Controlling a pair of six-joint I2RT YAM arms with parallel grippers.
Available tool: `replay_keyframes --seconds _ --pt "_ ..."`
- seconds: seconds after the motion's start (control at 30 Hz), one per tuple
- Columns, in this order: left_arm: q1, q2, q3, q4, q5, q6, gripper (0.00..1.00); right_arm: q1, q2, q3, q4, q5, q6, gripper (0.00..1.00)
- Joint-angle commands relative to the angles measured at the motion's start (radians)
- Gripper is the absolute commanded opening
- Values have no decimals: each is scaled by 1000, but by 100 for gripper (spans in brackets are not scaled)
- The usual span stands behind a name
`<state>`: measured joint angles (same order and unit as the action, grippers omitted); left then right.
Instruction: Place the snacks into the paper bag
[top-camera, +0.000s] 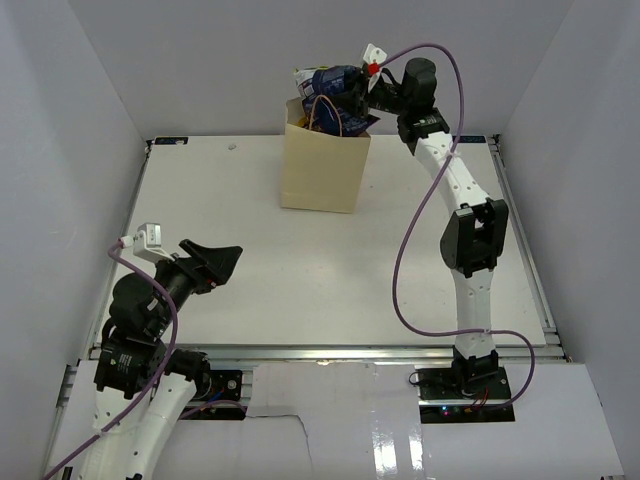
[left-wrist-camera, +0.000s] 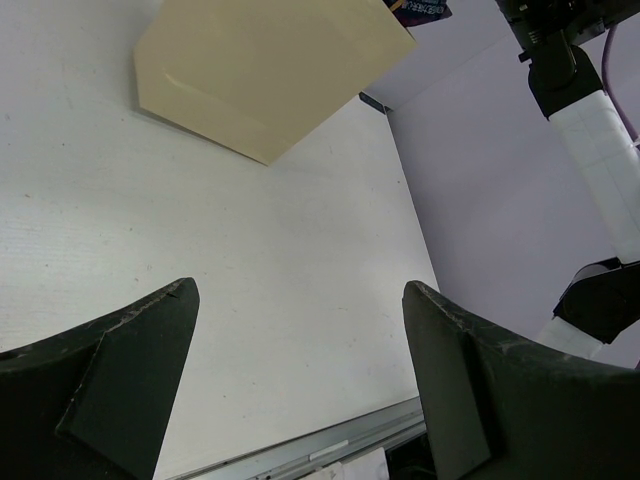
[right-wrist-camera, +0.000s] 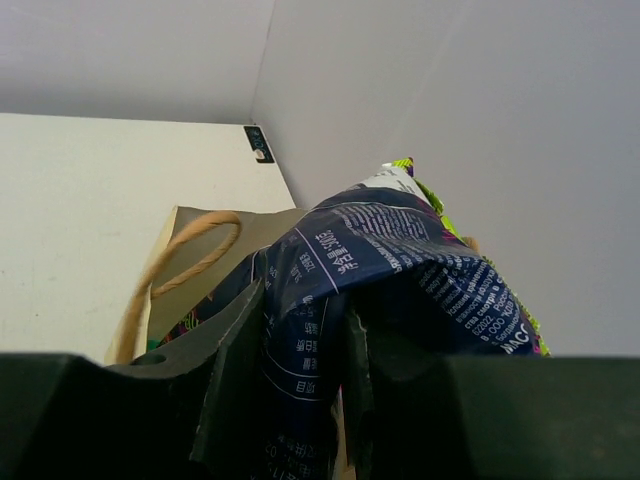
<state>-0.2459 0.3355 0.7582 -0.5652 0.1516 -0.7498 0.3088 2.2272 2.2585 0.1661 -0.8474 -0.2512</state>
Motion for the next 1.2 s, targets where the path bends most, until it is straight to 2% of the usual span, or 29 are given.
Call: replay_keyframes --seconds 0.0,0.53,0.83,0.9,0.93,1.0,1.03,1.17 --pt "3 -7 -13 19 19 -3 93 4 -149 26 130 -47 -103 8" --pt "3 -26 -42 37 32 -14 93 26 -221 -115 -3 -153 -191 8" --pt "3 -21 -46 54 43 -11 93 98 -287 -237 -215 -157 -356 8" --pt "3 -24 -49 54 43 -11 93 111 -299 -264 -240 -136 -379 13" --pt "3 -27 -49 54 43 -10 93 121 -314 -281 -240 -128 -381 23" --pt "3 -30 -53 53 43 -11 93 130 -328 -324 -241 -117 -382 32" --pt "3 -35 -54 54 43 -10 93 139 -337 -333 -249 -113 -385 39" --pt "3 -38 -57 54 45 -13 93 157 -345 -340 -273 -70 -395 53"
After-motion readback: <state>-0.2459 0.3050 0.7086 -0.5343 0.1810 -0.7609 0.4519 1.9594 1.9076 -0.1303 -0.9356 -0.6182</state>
